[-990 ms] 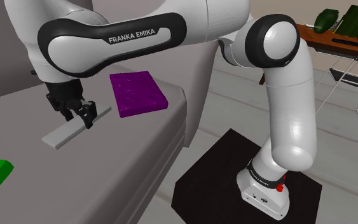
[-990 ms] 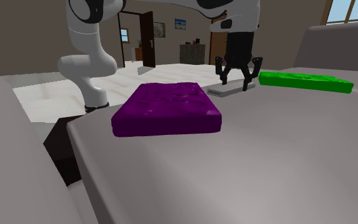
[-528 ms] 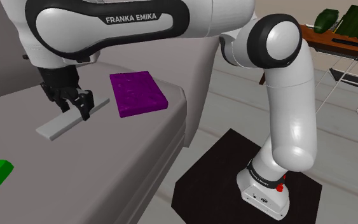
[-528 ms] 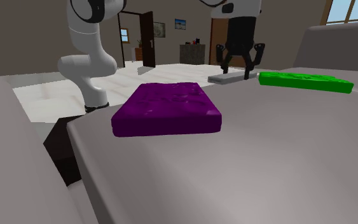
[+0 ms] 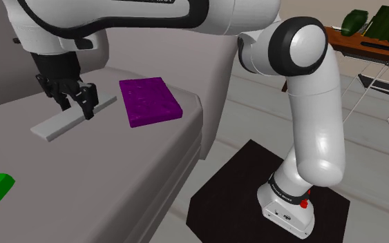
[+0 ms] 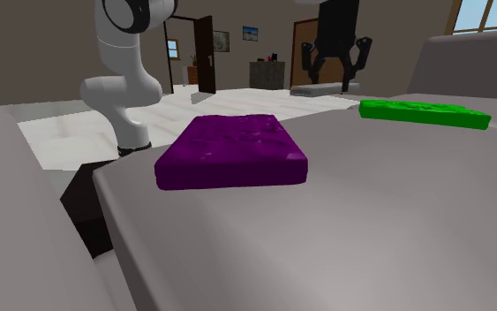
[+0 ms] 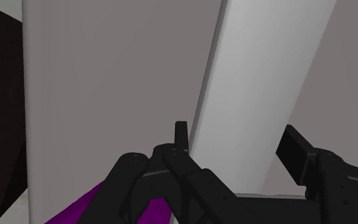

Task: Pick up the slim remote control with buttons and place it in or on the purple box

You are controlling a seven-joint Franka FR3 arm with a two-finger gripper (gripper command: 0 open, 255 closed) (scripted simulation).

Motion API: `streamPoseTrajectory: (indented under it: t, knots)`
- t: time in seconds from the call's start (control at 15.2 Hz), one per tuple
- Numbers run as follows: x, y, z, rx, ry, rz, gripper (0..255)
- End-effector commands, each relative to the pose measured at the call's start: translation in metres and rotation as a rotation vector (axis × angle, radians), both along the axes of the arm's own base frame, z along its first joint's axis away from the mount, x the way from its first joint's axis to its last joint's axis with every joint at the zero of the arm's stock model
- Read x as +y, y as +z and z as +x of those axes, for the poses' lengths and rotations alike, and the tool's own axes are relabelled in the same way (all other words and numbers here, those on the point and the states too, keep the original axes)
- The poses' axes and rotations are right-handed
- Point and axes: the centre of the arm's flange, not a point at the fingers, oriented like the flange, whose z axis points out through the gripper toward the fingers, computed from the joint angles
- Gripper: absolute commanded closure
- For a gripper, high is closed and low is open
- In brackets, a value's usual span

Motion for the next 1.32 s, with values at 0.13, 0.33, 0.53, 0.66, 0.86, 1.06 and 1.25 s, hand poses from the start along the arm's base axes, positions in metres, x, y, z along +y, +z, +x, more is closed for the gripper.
streamPoseTrajectory:
  t: [0.13,0.33,0.53,0.66,0.86,1.06,1.25]
  knots:
    - [0.0,0.023,0.0,0.0,0.0,0.0,255]
    - [0.0,0.036,0.0,0.0,0.0,0.0,255]
    - [-0.039,0.037,0.007,0.0,0.0,0.0,255]
    - [-0.065,0.038,0.012,0.0,0.0,0.0,255]
    - [-0.104,0.038,0.02,0.0,0.0,0.0,255]
    - [-0.142,0.039,0.027,0.0,0.0,0.0,255]
    - [-0.181,0.04,0.035,0.0,0.0,0.0,255]
